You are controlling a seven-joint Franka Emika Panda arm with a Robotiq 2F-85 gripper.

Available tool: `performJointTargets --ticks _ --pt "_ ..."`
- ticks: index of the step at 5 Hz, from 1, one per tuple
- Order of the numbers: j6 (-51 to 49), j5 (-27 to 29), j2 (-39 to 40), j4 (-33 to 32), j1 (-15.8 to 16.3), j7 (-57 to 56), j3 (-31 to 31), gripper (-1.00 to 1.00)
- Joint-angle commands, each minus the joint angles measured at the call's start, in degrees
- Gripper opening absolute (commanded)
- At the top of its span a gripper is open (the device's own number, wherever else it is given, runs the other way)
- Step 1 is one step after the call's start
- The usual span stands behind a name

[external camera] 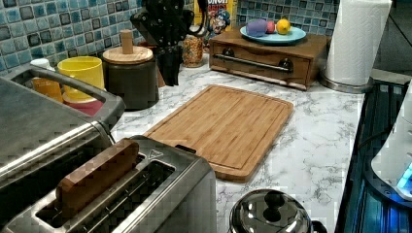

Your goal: Turn on the toaster.

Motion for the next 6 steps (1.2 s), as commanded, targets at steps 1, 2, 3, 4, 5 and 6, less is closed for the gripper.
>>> performJointTargets --ticks 1,2,3,4,5,6 --pt "-0.8 2.2 -1.2 -0.2 4.1 -5.0 3.4 -1.00" --pt "-1.9 2.3 0.5 -0.9 5.4 -5.1 4.1 -1.00" --pt "-0.6 3.9 -1.4 -3.0 6.0 -6.7 4.6 -1.00" --pt "2.8 7.3 -4.6 -5.5 5.4 -9.4 5.5 -1.00" --pt "2.7 8.1 -3.9 -5.6 4.6 -10.7 6.5 -1.00" --pt "2.9 8.3 -3.4 -6.1 5.2 -11.0 6.6 -1.00"
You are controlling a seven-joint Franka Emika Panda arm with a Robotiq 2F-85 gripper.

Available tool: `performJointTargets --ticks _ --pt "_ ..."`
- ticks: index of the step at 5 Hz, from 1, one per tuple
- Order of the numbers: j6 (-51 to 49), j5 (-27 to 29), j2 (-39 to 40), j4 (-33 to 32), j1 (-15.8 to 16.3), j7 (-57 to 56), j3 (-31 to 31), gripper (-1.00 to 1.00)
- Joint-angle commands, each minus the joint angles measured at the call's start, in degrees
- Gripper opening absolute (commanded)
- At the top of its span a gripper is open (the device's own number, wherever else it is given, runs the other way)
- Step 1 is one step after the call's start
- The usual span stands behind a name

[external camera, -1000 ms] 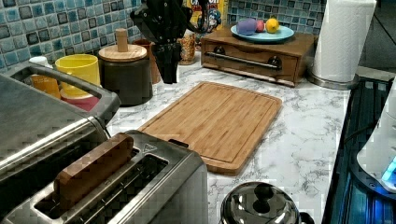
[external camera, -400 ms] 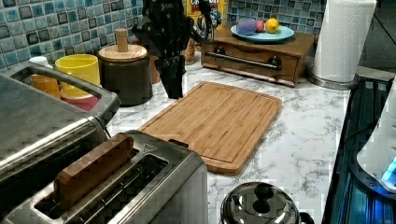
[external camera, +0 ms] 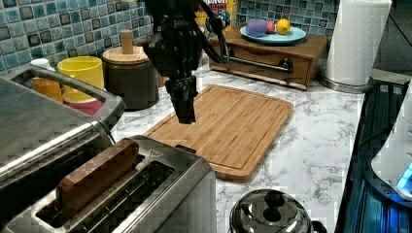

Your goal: Turn on the toaster.

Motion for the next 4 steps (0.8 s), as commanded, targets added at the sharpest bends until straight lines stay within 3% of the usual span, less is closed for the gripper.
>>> performJointTargets --ticks 1,3,4 --pt "3.5 -1.4 -1.3 -2.2 1.5 -0.5 2.2 -1.00" --pt "2.8 -5.3 2.5 -1.1 -0.5 2.8 4.9 -1.00" --pt "3.5 -5.6 3.1 -1.2 0.2 3.4 4.4 -1.00"
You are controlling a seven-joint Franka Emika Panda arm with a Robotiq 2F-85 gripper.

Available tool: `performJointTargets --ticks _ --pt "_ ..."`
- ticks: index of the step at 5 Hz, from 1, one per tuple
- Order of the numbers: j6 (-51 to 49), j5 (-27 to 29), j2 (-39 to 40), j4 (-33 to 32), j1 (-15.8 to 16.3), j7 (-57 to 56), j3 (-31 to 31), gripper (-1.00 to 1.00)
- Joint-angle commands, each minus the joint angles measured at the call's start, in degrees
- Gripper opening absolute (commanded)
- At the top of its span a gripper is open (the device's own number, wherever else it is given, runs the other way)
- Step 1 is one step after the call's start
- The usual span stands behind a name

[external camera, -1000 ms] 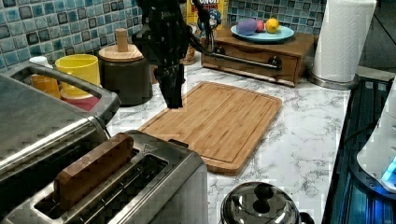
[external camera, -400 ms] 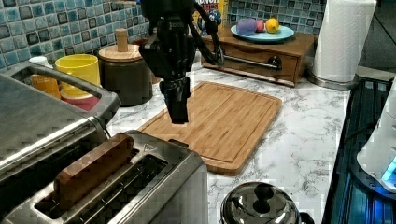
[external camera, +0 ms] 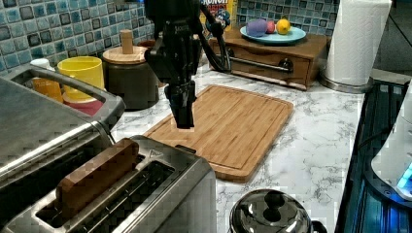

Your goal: Turn on the toaster.

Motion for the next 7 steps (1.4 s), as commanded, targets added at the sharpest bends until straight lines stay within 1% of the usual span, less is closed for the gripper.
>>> performJointTargets --ticks 1,2,3,4,5,7 --pt "3.1 0.2 2.9 -1.7 1.2 2.7 1.4 -1.00" --pt "4.5 -1.1 4.1 -2.0 1.3 5.0 1.3 -1.00" --pt "6.7 -0.8 4.4 -3.8 1.0 5.7 1.1 -1.00" --pt "7.9 -1.2 5.6 -4.1 0.1 6.3 1.4 -1.00" --pt "8.0 -1.9 6.7 -4.2 0.5 7.3 0.5 -1.00" --pt "10.0 -2.2 11.1 -4.4 0.2 7.8 -0.5 -1.00"
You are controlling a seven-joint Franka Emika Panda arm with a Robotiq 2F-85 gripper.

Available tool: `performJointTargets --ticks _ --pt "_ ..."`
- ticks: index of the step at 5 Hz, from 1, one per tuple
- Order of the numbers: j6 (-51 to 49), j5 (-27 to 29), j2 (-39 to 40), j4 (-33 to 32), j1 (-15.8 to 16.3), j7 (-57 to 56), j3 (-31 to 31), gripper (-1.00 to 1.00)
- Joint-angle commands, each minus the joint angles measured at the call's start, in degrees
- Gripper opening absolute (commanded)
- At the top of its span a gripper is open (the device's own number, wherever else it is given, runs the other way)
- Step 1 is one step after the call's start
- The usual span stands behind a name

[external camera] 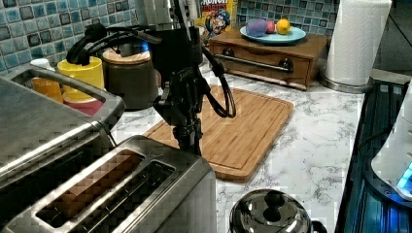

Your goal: Turn on the toaster.

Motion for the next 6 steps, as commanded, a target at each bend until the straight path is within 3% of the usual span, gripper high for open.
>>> performJointTargets --ticks 1,2,3,6 --pt "5.8 -0.4 8.7 -0.8 -0.4 7.0 -1.8 -1.00" --pt "12.2 -1.7 11.1 -3.4 0.1 8.9 -2.9 -1.00" --pt "15.0 -1.0 13.4 -4.9 -2.2 9.4 -2.8 -1.00" --pt "17.4 2.6 15.3 -8.4 -2.3 6.9 -4.6 -1.00"
